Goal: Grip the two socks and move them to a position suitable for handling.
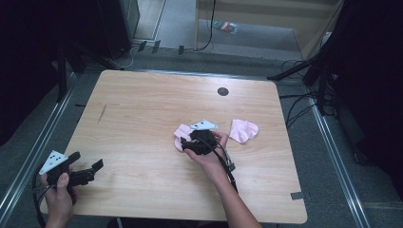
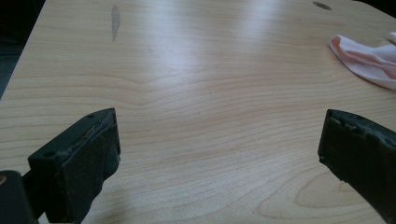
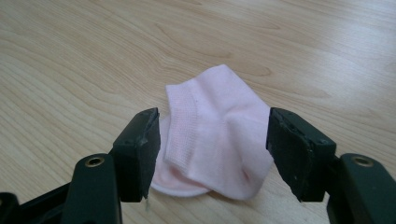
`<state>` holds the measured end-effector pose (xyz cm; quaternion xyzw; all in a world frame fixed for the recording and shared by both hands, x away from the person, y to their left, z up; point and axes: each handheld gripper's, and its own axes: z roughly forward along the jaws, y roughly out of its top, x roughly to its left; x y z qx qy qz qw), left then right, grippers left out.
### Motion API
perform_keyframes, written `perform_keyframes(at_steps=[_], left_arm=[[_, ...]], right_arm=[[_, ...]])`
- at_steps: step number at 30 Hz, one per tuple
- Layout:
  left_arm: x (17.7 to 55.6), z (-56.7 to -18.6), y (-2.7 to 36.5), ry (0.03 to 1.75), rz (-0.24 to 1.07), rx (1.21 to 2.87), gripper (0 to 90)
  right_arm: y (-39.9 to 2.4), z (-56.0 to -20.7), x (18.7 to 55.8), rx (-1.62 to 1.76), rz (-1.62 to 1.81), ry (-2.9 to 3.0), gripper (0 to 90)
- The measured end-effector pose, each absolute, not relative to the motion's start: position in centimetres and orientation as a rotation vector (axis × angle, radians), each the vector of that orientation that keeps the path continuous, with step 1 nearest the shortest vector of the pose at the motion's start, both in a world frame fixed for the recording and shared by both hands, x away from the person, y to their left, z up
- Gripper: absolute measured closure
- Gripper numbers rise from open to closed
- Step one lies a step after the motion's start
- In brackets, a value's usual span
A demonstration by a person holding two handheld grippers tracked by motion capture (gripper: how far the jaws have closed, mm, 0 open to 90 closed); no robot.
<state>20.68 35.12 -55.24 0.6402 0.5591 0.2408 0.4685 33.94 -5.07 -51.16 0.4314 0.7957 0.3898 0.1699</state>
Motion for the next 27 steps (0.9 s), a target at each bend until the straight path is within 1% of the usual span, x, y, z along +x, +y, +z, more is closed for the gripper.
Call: perform_keyframes(at_steps=[8, 12, 17, 20, 22, 23, 26, 27], left_arm=[[20.7, -55.2, 35.1, 1.370, 0.588, 1.571, 0.0], [20.7, -55.2, 35.1, 1.370, 0.588, 1.569, 0.0], [20.7, -55.3, 35.1, 1.369, 0.586, 1.567, 0.0], [20.7, -55.3, 35.1, 1.370, 0.586, 1.568, 0.0], [20.7, -55.3, 35.1, 1.372, 0.585, 1.562, 0.0], [20.7, -55.3, 35.1, 1.374, 0.586, 1.563, 0.0], [20.7, -55.2, 35.1, 1.373, 0.590, 1.571, 0.0], [20.7, -55.2, 35.1, 1.374, 0.590, 1.570, 0.0]], right_arm=[[-3.9, -52.1, 34.9, 1.222, 1.085, 2.296, 34.3], [-3.1, -53.0, 35.7, 1.227, 1.051, 2.312, 31.6], [-2.7, -53.8, 35.9, 1.234, 1.017, 2.307, 32.3], [-2.6, -54.4, 35.8, 1.222, 0.998, 2.297, 34.9], [-2.6, -54.5, 35.7, 1.219, 0.994, 2.276, 42.6], [-2.7, -54.5, 35.6, 1.228, 0.989, 2.267, 44.5], [-2.8, -54.4, 35.6, 1.234, 0.977, 2.262, 48.5], [-2.8, -54.4, 35.6, 1.234, 0.977, 2.262, 48.5]])
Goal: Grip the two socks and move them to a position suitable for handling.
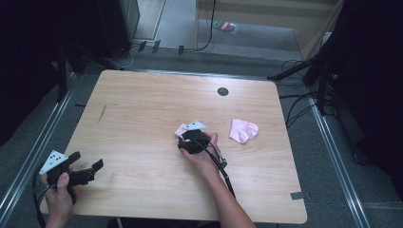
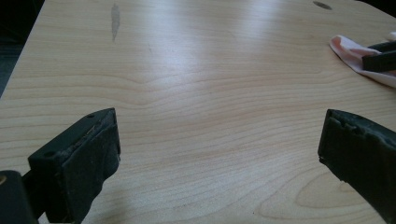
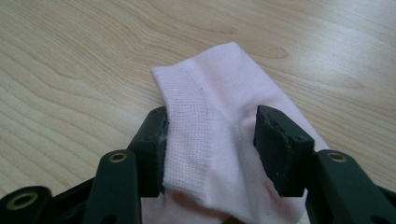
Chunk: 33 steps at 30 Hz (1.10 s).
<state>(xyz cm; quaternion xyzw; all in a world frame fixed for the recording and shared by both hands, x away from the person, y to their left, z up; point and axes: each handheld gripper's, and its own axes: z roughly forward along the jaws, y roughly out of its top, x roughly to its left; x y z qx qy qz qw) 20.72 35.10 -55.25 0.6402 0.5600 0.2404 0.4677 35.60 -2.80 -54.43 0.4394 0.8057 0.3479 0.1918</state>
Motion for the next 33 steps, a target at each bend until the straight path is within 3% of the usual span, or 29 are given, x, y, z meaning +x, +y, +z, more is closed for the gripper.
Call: perform_keyframes(at_steps=[4, 6, 12, 20, 33], left_arm=[[20.7, -55.3, 35.2, 1.372, 0.584, 1.566, 0.0], [20.7, -55.3, 35.2, 1.373, 0.580, 1.562, 0.0], [20.7, -55.3, 35.3, 1.370, 0.577, 1.560, 0.0], [20.7, -55.3, 35.3, 1.372, 0.572, 1.562, 0.0], [20.7, -55.3, 35.2, 1.375, 0.577, 1.568, 0.0]], right_arm=[[-2.9, -54.4, 35.6, 1.247, 0.967, 2.244, 55.8], [-3.4, -54.6, 35.5, 1.233, 0.993, 2.217, 69.6], [-4.1, -54.7, 35.7, 1.232, 1.010, 2.205, 79.8], [-5.3, -52.7, 35.3, 1.321, 1.133, 2.172, 81.7], [-8.5, -47.8, 29.0, 1.328, 1.226, 2.120, 81.4]])
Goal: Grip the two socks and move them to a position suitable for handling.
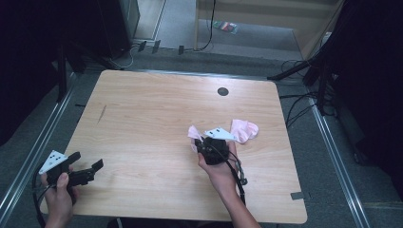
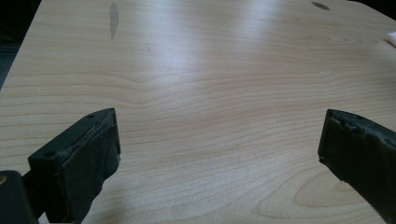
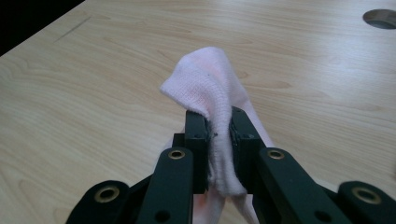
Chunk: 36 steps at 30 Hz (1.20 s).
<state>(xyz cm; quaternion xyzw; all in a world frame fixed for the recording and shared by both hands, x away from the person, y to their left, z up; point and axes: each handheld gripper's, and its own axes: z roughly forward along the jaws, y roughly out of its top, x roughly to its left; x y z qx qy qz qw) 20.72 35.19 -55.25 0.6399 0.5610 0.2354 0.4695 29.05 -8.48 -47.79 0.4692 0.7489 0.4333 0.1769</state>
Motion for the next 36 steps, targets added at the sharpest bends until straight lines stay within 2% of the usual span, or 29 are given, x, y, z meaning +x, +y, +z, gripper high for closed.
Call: perform_keyframes(at_steps=[14, 31, 33, 34, 35, 36], left_arm=[[20.8, -55.2, 35.0, 1.377, 0.586, 1.577, 0.0], [20.8, -55.2, 35.0, 1.376, 0.585, 1.580, 0.0], [20.8, -55.2, 35.0, 1.375, 0.583, 1.579, 0.0], [20.8, -55.2, 35.0, 1.376, 0.583, 1.581, 0.0], [20.8, -55.2, 35.0, 1.376, 0.583, 1.580, 0.0], [20.8, -55.2, 35.0, 1.376, 0.584, 1.580, 0.0]], right_arm=[[-11.2, -49.1, 23.9, 1.409, 1.201, 2.116, 81.0], [-8.6, -51.9, 23.5, 1.467, 1.160, 2.132, 79.5], [-8.1, -52.1, 23.5, 1.453, 1.172, 2.142, 72.7], [-8.0, -52.2, 23.6, 1.456, 1.195, 2.155, 64.7], [-8.0, -52.2, 23.6, 1.456, 1.195, 2.155, 64.7], [-8.1, -52.2, 23.8, 1.463, 1.262, 2.189, 49.4]])
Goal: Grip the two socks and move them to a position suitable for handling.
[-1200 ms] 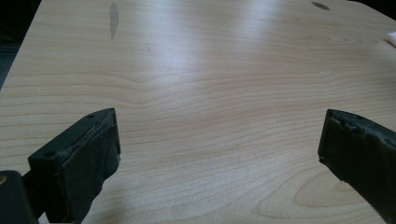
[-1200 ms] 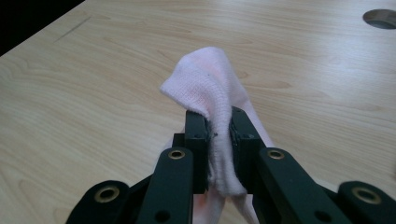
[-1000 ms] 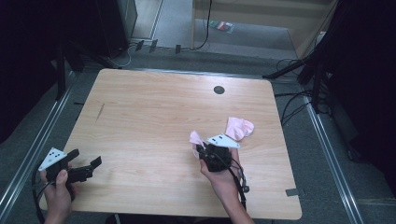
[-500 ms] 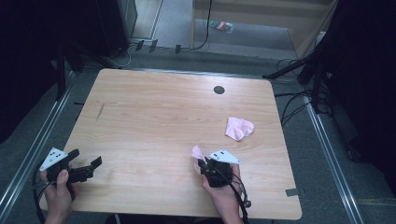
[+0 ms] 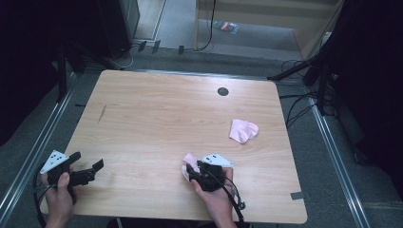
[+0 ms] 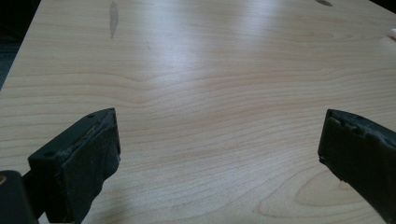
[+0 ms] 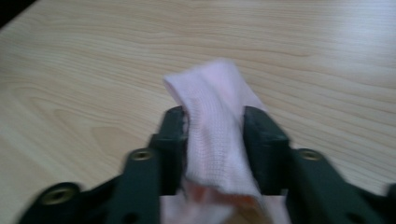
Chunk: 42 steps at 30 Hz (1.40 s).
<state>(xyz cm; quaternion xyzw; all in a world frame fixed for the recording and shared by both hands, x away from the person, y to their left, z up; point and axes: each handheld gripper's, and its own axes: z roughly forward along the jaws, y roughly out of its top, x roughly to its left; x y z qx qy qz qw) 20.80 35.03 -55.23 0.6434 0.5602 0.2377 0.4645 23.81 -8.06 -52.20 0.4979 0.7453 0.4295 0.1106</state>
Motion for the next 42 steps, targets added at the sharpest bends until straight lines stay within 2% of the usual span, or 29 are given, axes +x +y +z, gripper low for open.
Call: perform_keyframes(at_steps=[2, 4, 8, 11, 21, 26, 33, 36, 42], left_arm=[[20.7, -55.2, 35.0, 1.378, 0.589, 1.581, 0.0], [20.7, -55.2, 34.8, 1.371, 0.616, 1.586, 0.0], [20.6, -55.0, 34.3, 1.367, 0.647, 1.620, 0.0], [20.5, -54.5, 33.7, 1.355, 0.680, 1.634, 0.0], [20.7, -51.9, 30.1, 1.283, 0.608, 1.565, 0.1], [21.4, -51.0, 27.6, 1.251, 0.587, 1.595, 0.1], [22.6, -50.7, 23.9, 1.210, 0.525, 1.566, 1.1], [22.7, -50.8, 23.0, 1.213, 0.532, 1.576, 4.9], [22.2, -51.3, 21.3, 1.163, 0.514, 1.619, 5.2]], right_arm=[[-8.5, -51.8, 23.9, 1.477, 1.353, 2.186, 43.5], [-9.1, -51.0, 23.9, 1.461, 1.396, 2.166, 41.8], [-10.1, -50.0, 23.8, 1.444, 1.414, 2.134, 42.8], [-11.2, -49.6, 23.8, 1.445, 1.423, 2.123, 47.9], [-11.4, -49.1, 23.8, 1.386, 1.390, 2.154, 49.5], [-11.6, -48.6, 24.2, 1.368, 1.371, 2.168, 48.6], [-11.6, -49.2, 24.0, 1.368, 1.387, 2.173, 49.7], [-11.5, -49.5, 23.9, 1.335, 1.374, 2.188, 49.7], [-11.5, -49.8, 23.6, 1.316, 1.364, 2.222, 50.5]])
